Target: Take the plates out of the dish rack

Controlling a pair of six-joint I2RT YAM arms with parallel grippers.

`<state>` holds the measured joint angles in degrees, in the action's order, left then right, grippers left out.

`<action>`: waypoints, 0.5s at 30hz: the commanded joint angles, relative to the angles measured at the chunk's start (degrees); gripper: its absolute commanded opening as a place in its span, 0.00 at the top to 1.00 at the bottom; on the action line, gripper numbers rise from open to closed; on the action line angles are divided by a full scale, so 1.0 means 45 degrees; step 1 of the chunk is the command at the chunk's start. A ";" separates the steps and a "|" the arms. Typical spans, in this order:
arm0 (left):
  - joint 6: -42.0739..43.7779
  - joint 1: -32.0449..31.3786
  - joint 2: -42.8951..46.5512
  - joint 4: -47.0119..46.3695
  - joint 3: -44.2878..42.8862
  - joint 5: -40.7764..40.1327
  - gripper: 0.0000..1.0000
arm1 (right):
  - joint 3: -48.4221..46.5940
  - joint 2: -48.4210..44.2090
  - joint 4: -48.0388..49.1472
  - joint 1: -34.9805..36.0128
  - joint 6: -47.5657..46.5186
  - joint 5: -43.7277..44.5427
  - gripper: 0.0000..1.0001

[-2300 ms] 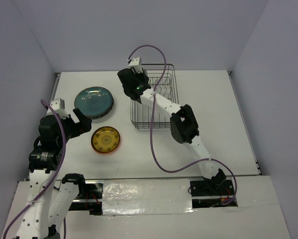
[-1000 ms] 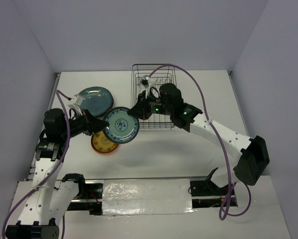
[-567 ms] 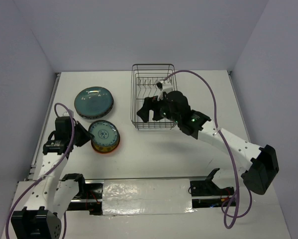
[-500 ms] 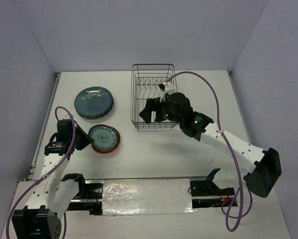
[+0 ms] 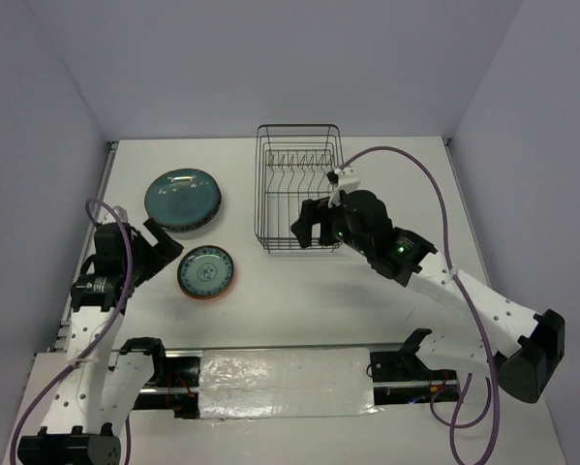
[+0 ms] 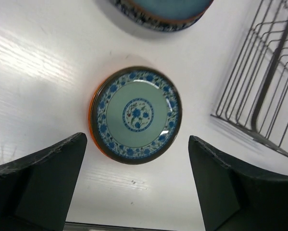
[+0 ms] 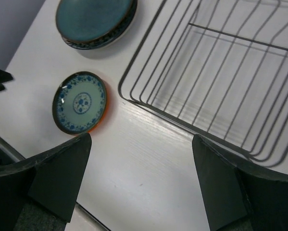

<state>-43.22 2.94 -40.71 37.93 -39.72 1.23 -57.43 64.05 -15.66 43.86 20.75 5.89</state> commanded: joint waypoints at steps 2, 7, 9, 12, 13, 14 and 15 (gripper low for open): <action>0.1887 0.0069 -0.0133 0.0535 -0.2165 -0.0704 0.00 | 0.0164 -0.1613 -0.1594 0.0039 -0.0218 0.2314 0.07; 0.3900 0.0050 -0.1088 0.0827 -0.4392 -0.3529 0.00 | -0.0166 -0.3976 -0.4445 0.0039 0.0173 0.6162 0.00; 0.3960 -0.0222 -0.1519 0.1121 -0.4784 -0.5328 0.00 | -0.0517 -0.4853 -0.5517 0.0059 0.0115 0.6716 0.00; 0.4739 -0.0321 -0.1112 -0.0105 -0.3988 -0.4769 0.00 | -0.1025 -0.5792 -0.6923 0.0039 0.0154 0.7771 0.00; 0.4974 -0.0321 -0.0839 -0.0593 -0.3637 -0.4477 0.00 | -0.1162 -0.5990 -0.7297 0.0039 0.0212 0.8295 0.00; 0.5343 -0.0321 -0.0179 -0.1545 -0.2937 -0.4261 0.00 | -0.1338 -0.6185 -0.7920 0.0039 0.0212 0.8513 0.00; 0.5482 -0.0302 0.0176 -0.1883 -0.2659 -0.4143 0.00 | -0.1417 -0.6380 -0.8216 0.0059 0.0270 0.8786 0.00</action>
<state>-23.99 1.80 -44.47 36.07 -54.92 -16.82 -60.82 37.15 -43.66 43.88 21.21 37.10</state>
